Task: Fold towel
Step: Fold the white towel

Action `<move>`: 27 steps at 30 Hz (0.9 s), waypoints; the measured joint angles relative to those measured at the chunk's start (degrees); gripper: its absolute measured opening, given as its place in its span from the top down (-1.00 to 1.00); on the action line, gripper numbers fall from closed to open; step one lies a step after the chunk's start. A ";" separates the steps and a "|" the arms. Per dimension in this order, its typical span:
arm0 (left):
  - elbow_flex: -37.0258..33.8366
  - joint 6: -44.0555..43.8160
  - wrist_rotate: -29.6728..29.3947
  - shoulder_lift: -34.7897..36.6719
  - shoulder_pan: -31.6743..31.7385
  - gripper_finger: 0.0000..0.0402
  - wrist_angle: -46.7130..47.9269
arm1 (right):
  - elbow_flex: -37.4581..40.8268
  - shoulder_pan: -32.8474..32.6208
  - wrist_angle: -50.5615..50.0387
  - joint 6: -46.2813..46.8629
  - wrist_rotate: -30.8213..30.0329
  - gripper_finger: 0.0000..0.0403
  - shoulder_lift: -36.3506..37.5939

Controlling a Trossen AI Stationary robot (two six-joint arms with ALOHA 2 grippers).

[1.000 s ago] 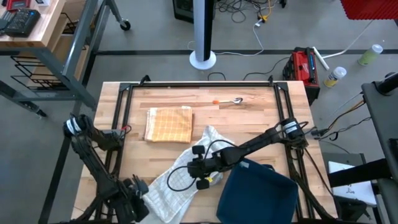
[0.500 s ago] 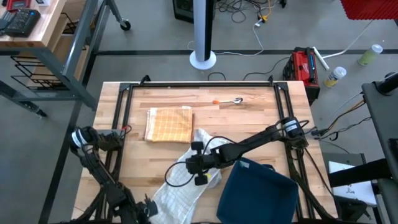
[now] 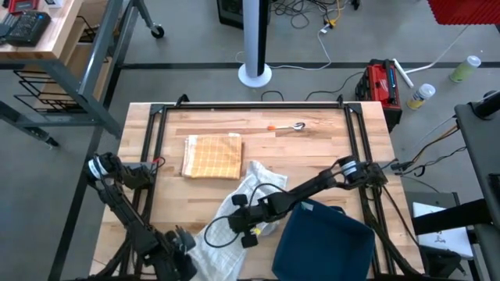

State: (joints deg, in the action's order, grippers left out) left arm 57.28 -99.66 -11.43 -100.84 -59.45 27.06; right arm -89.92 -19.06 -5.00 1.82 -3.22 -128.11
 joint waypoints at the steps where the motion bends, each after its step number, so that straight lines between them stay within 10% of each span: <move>1: -0.01 0.02 -0.08 -0.14 0.76 0.63 1.51 | -0.63 0.07 -0.70 0.45 -0.34 0.96 -0.65; 12: 1.54 1.86 -3.67 2.03 4.72 0.63 4.70 | -6.77 2.79 -25.68 8.18 -21.49 0.96 -2.45; 27: 4.79 5.58 -3.03 2.28 -3.28 0.63 12.76 | -17.91 -0.23 -28.56 -1.87 -21.65 0.96 -1.39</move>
State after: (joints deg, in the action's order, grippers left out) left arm 62.07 -94.07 -14.46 -98.56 -62.73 39.82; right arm -107.83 -19.29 -33.56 -0.05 -24.87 -129.50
